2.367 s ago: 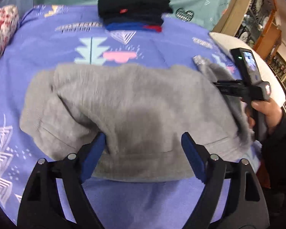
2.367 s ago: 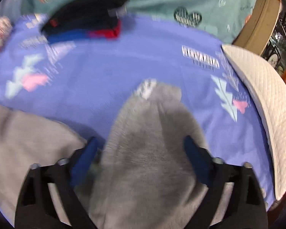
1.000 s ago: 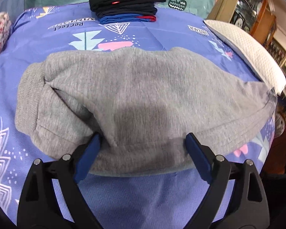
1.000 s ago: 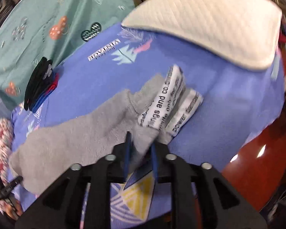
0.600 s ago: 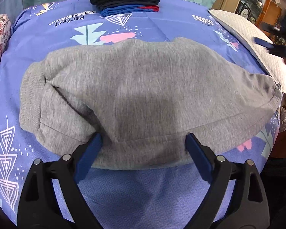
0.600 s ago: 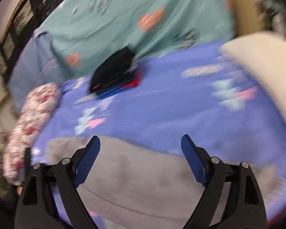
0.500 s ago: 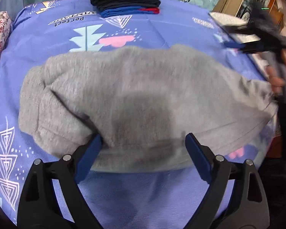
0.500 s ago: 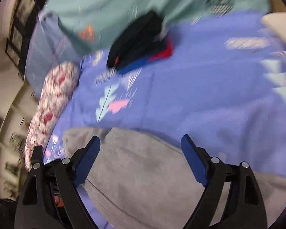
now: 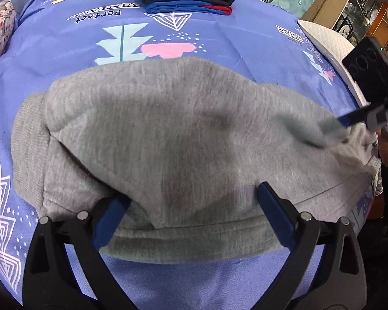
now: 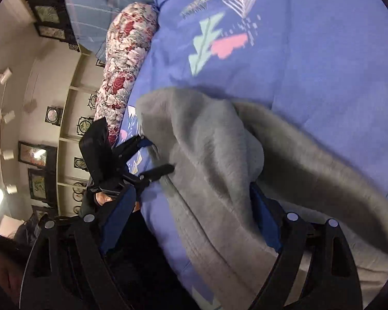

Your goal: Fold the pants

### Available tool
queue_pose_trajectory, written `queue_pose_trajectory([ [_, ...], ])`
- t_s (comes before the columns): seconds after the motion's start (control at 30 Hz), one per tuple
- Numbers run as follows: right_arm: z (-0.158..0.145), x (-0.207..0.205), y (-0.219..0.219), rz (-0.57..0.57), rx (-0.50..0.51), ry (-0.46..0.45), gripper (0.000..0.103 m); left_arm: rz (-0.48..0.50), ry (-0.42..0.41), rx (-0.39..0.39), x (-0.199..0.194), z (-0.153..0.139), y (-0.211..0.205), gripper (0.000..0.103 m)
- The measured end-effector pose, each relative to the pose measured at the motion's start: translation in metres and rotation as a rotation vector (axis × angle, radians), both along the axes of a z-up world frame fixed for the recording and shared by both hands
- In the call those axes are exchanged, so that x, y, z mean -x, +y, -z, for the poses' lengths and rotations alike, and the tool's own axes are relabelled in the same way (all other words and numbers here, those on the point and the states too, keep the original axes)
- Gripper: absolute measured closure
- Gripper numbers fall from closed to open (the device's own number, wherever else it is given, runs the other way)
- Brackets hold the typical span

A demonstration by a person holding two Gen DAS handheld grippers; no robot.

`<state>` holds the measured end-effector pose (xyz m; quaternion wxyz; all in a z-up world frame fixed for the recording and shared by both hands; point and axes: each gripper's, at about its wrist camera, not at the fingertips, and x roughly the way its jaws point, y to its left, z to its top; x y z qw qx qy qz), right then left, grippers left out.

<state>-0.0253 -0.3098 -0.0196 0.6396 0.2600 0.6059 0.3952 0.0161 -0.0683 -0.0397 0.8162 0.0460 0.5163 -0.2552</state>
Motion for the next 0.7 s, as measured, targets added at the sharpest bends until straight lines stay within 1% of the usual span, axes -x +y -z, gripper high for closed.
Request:
queue_pose_trajectory([
  [0.07,0.016,0.005,0.009,-0.012,-0.010,0.068,0.014,-0.003,-0.004,-0.002,0.000,0.001,0.000,0.004],
  [0.1,0.020,0.009,0.013,-0.026,-0.020,0.084,0.012,-0.005,-0.002,0.002,0.001,0.001,0.001,0.004],
  [0.13,0.022,0.012,0.016,-0.037,-0.026,0.085,0.009,-0.006,-0.002,0.006,0.001,0.001,0.002,0.004],
  [0.2,0.020,0.012,0.020,-0.035,-0.034,0.073,0.008,-0.006,-0.002,0.009,0.003,0.001,0.004,0.004],
  [0.27,0.019,-0.001,0.019,0.008,-0.076,0.066,0.008,-0.008,-0.006,0.006,0.003,0.001,0.003,0.004],
  [0.3,0.017,-0.009,0.017,0.032,-0.093,0.048,0.008,-0.008,-0.008,0.002,0.003,0.001,0.003,0.004],
  [0.37,0.018,-0.028,0.017,0.075,-0.105,0.015,0.009,-0.009,-0.009,0.002,0.004,0.001,0.003,0.004],
  [0.4,0.021,-0.037,0.019,0.087,-0.101,0.015,0.009,-0.010,-0.007,0.004,0.004,0.001,0.003,0.004],
  [0.43,0.029,-0.046,0.022,0.100,-0.107,0.039,0.009,-0.011,-0.007,0.006,0.004,0.001,0.004,0.004],
  [0.5,0.043,-0.059,0.032,0.099,-0.158,0.098,0.014,-0.012,-0.008,0.006,0.005,0.000,0.004,0.004],
  [0.53,0.047,-0.063,0.037,0.095,-0.178,0.114,0.014,-0.013,-0.009,0.009,0.005,0.000,0.004,0.004],
  [0.57,0.046,-0.066,0.040,0.112,-0.173,0.086,0.015,-0.013,-0.010,0.012,0.006,0.000,0.005,0.004],
  [0.6,0.041,-0.068,0.037,0.148,-0.184,0.044,0.017,-0.011,-0.010,0.014,0.006,0.000,0.006,0.004],
  [0.63,0.034,-0.071,0.028,0.197,-0.200,-0.002,0.029,-0.009,-0.009,0.016,0.007,0.001,0.007,0.004],
  [0.67,0.029,-0.073,0.016,0.245,-0.219,-0.035,0.046,-0.006,-0.006,0.017,0.008,0.002,0.008,0.004],
  [0.7,0.029,-0.076,0.004,0.285,-0.244,-0.038,0.053,-0.002,-0.002,0.013,0.008,0.002,0.007,0.004],
])
